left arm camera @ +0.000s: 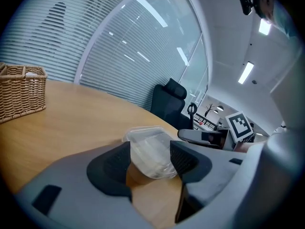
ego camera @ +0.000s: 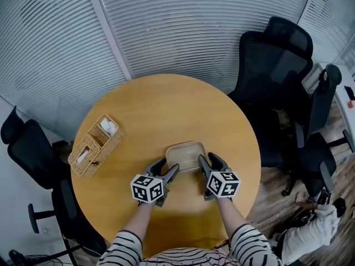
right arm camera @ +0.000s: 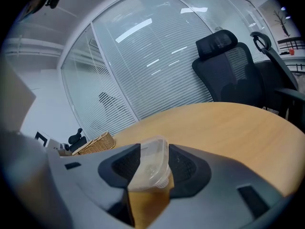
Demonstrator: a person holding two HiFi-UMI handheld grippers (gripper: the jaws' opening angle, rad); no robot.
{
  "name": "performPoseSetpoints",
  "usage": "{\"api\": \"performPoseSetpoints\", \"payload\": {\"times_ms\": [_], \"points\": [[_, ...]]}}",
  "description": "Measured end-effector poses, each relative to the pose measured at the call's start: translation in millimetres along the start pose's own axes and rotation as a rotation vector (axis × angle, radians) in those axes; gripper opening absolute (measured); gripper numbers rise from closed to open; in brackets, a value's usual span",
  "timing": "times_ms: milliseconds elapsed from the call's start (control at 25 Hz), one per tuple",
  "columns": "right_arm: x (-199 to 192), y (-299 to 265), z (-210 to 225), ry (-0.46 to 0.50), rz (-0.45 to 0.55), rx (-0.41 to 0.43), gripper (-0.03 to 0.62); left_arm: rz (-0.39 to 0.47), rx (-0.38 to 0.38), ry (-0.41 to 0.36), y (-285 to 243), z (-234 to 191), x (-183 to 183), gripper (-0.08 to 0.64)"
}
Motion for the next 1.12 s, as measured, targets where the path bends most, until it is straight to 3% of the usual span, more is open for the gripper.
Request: {"api": "performPoseSetpoints", "payload": {"times_ms": [440, 880, 1120], "points": [[8, 15, -6, -0.030, 0.029, -0.004, 0.186, 0.035, -0.004, -0.010, 8, 12, 12, 0.238], [32, 50, -22, -0.095, 0.117, -0.008, 0.098, 0.150, -0.019, 0.024, 34, 29, 41, 0.234], [42, 83, -39, -0.127, 0.186, -0.030, 0.089, 0.217, -0.028, 0.038, 60, 44, 53, 0.126]]}}
Point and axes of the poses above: the fingertips, and each gripper's own axes: y backward along the fingers, z to its right, x out of its top, the point moved 3 cm from there along y, backward along the fingers, and after that the axes turned 10 degrees about z, right-handed, at the moved point
